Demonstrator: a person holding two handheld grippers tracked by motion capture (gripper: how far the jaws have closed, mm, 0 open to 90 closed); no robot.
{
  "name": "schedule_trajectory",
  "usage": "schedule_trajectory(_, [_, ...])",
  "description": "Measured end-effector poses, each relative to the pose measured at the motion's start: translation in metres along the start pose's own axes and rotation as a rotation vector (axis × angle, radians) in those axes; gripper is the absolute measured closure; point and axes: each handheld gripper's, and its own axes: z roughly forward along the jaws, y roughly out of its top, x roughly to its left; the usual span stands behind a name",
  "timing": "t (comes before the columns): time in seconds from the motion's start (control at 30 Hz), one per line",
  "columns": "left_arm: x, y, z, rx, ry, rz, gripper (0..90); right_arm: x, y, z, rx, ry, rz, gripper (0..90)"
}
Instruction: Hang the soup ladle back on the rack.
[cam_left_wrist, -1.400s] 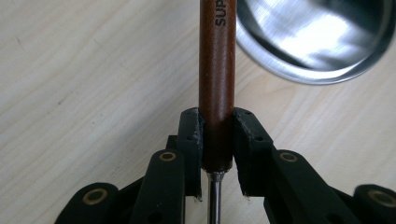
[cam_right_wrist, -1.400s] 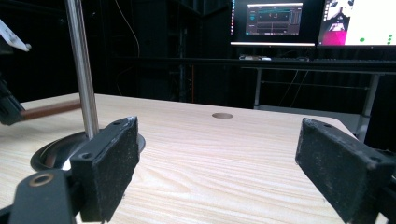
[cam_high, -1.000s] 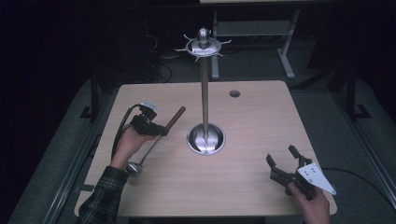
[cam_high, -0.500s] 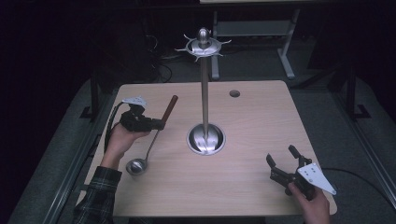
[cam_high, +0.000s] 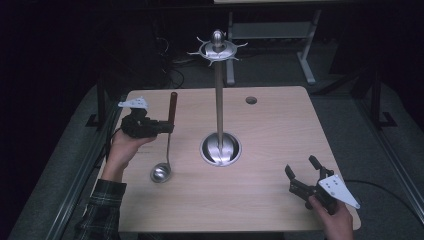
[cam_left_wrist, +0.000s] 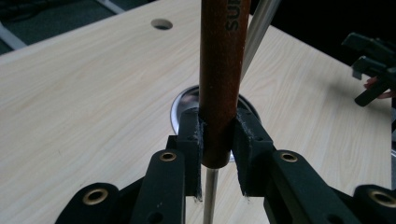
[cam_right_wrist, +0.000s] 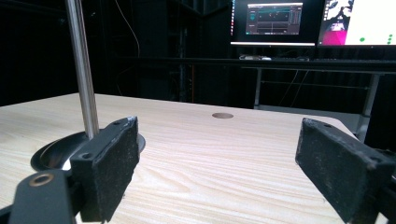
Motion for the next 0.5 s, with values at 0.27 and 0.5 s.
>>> schedule_trajectory(0.27, [-0.008, 0.006, -0.006, -0.03, -0.001, 0.016, 74.0, 0.0, 0.0, 0.0, -0.002, -0.001, 0.0, 13.0])
schedule_trajectory(0.5, [-0.016, 0.013, -0.012, -0.063, 0.0, 0.04, 74.0, 0.0, 0.0, 0.0, 0.001, 0.0, 0.0, 13.0])
